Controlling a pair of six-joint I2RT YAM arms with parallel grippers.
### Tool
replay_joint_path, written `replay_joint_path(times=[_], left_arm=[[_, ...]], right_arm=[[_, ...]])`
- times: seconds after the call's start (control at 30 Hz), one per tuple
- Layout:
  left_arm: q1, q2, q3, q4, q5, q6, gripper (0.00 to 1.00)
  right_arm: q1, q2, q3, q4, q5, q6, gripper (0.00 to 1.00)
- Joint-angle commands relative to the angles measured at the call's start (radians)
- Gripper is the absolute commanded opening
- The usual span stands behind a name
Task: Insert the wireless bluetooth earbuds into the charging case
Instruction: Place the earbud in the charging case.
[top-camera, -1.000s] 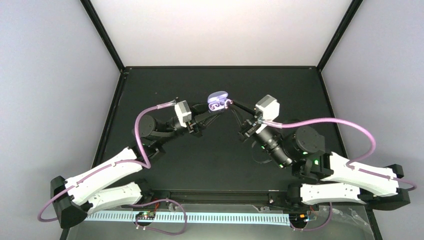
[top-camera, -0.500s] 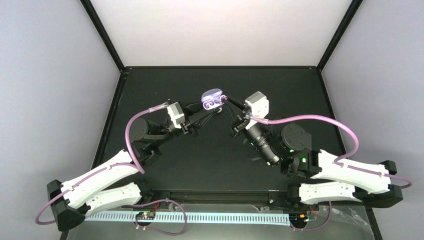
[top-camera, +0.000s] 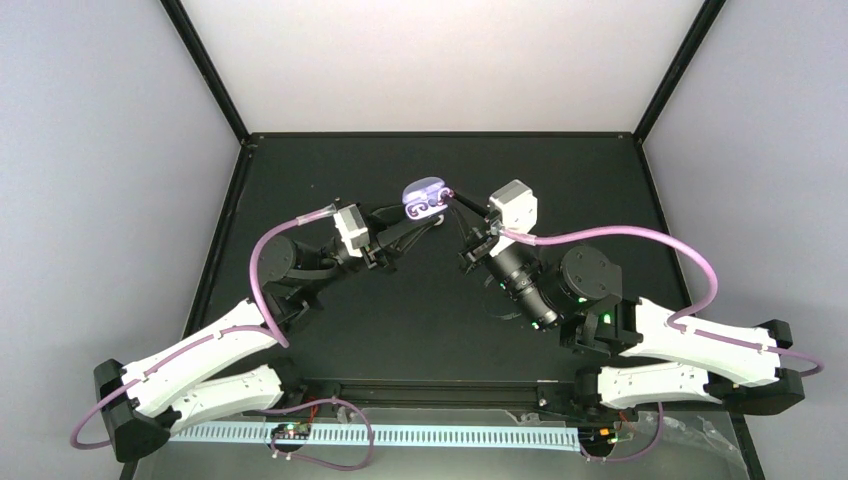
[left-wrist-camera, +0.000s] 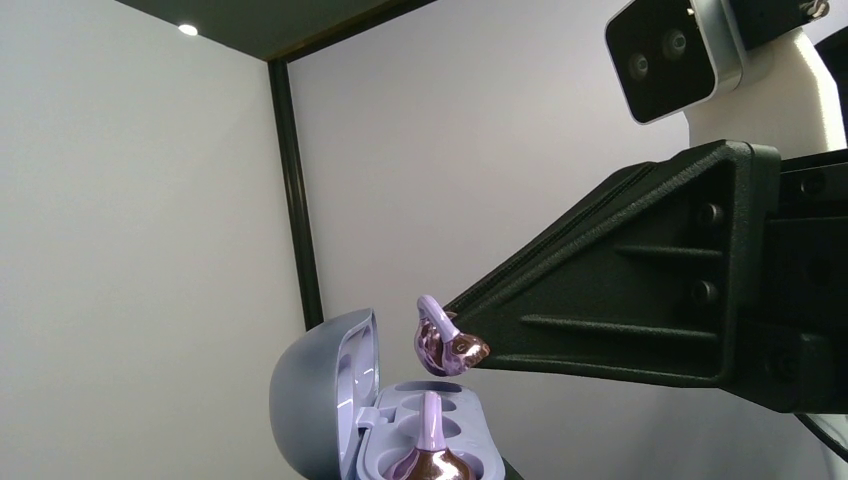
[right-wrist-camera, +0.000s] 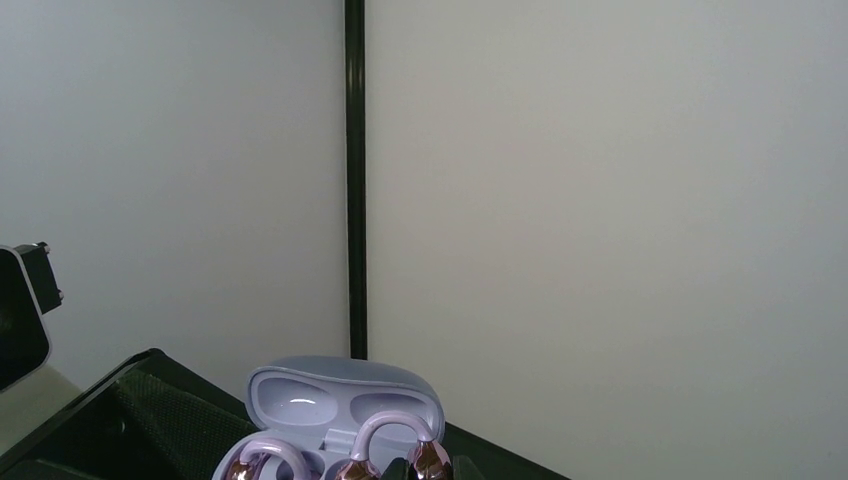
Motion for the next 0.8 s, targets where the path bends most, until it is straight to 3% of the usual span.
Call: replay_joint_path(times=[0.0, 0.77], left_arm=[[-0.013, -0.013, 0.009, 0.042, -0.010, 0.009, 0.02], [-0.026, 0.003, 0.017, 0.056, -0.022, 0.004, 0.02]], right_arm=[[0.006, -0.002, 0.028, 0.016, 0.010, 0.024, 0.09], [0.004, 0.018, 0.038, -0.030, 0.009, 0.081, 0.09]])
